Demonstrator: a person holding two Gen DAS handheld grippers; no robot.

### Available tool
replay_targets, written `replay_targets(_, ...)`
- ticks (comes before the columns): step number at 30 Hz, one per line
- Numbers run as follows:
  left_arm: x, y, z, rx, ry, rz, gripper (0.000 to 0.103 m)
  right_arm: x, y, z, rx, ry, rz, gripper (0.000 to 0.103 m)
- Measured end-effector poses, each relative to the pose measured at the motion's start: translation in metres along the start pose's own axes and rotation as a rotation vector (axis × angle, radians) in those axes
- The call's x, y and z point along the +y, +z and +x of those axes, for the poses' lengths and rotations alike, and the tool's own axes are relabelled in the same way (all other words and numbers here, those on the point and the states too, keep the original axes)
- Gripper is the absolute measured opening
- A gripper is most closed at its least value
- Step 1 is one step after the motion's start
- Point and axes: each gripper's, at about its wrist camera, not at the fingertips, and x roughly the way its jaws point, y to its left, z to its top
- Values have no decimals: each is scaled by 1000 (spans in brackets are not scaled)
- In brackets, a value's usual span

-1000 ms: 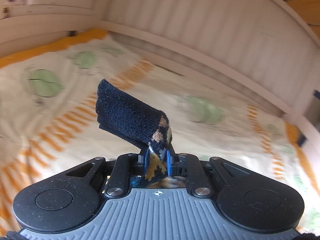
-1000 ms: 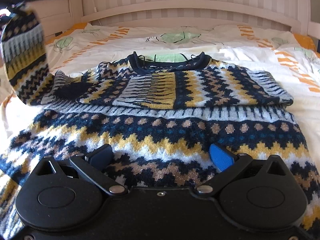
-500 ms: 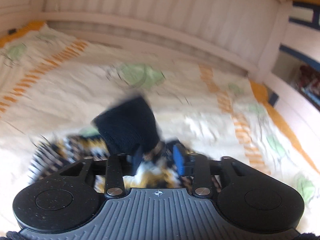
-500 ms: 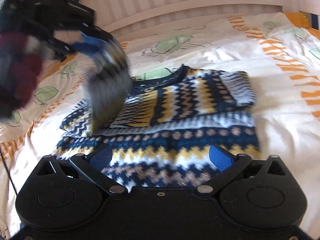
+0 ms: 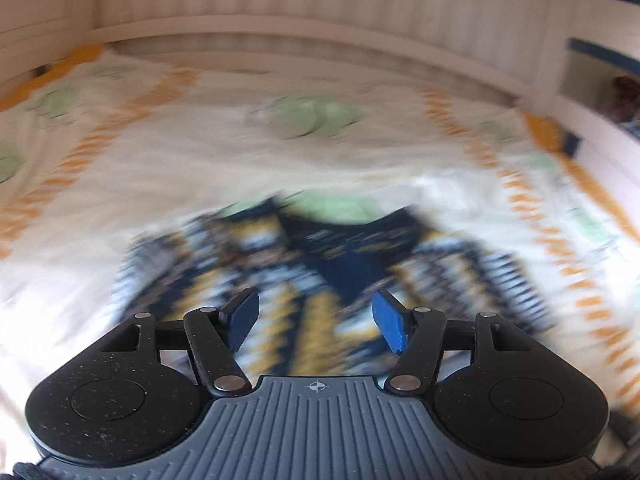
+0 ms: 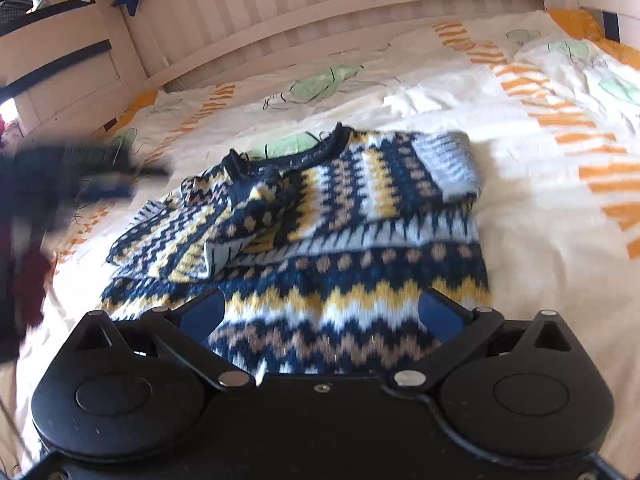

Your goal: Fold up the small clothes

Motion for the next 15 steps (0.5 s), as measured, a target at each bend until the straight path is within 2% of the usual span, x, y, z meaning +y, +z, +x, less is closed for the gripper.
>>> replay_targets(3,33,-25,2,33,81,-11,61,13,15,9,-8,-14,-68,103)
replay_targets(5,52,-41,4,61,108,-22,61,25,25,18,-14,-22,-118,103)
replay_targets(9,71,-75,7,104,107,-40,61,51,41,46,-3,-32,-213,103)
replay_targets(12,72,-91,6,60,107,20,65,73,46,70,19,-47,-289,103)
replay_targets(15,76,-92,8,39,89,12,70,91,47,93,43,-67,-356,103)
